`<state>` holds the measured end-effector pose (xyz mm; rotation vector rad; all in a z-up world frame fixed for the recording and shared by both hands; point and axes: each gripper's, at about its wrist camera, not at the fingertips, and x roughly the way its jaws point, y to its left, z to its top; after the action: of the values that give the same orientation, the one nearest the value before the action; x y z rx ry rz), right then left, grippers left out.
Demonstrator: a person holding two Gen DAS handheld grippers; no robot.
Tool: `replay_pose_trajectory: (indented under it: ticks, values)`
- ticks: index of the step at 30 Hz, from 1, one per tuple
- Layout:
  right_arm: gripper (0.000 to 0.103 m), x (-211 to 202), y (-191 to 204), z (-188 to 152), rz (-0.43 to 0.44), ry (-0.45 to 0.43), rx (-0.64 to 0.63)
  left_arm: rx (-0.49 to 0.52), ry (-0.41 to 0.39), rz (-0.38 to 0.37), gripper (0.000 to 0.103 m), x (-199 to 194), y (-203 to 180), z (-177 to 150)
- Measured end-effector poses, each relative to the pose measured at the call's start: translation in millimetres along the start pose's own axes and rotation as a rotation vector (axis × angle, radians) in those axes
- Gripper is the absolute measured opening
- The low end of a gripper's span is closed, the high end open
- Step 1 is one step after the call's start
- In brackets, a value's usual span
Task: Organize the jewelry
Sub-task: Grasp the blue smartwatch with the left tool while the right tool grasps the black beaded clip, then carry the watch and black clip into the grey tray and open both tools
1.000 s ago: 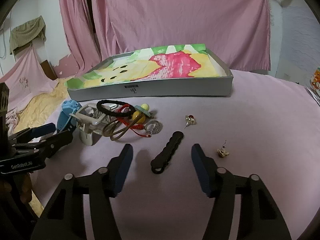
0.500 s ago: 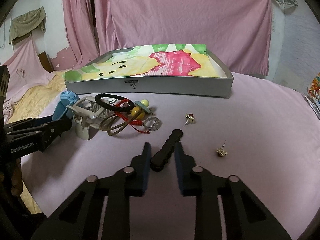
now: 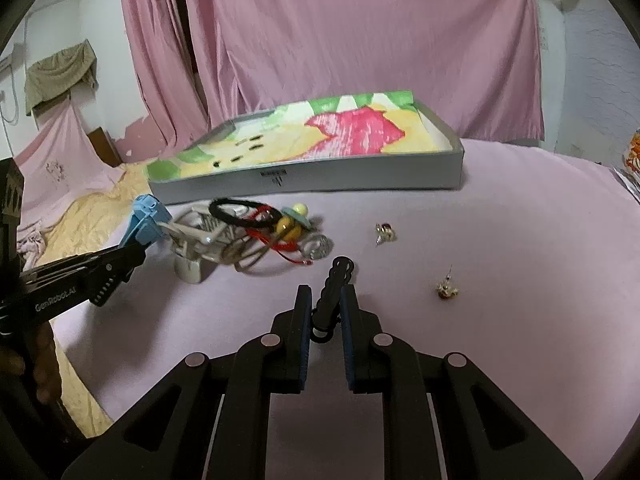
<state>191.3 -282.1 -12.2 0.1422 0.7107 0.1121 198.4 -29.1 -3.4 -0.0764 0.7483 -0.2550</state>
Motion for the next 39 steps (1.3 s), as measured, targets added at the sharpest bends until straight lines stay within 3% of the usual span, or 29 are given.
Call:
replay_pose_trajectory:
  ticks: [5,17,25,29,39]
  values:
    - [0.013,-8.9,0.8,9.9,0.017,-0.046,-0.009,0.008,-0.095,-0.005,0.011,-20.6,-1.7,8.4]
    - [0.013,0.3,9.5,77.3,0.066,-0.141,-0.076,-0.025,-0.147,-0.008,0.011,-3.6,-2.1,62.6]
    - [0.013,49.1,8.0,117.4,0.110,-0.071,-0.062,-0.062,-0.028,-0.028,0.011,48.9,8.1,98.3]
    - [0.013,76.5,7.0,122.6,0.126,-0.008,-0.048,-0.081,0.048,-0.052,0.011,75.5,12.8,105.6]
    - [0.013,120.3,7.8,125.6,0.136,0.097,-0.038,-0.037,0.127,-0.036,0.012,104.4,5.7,119.1]
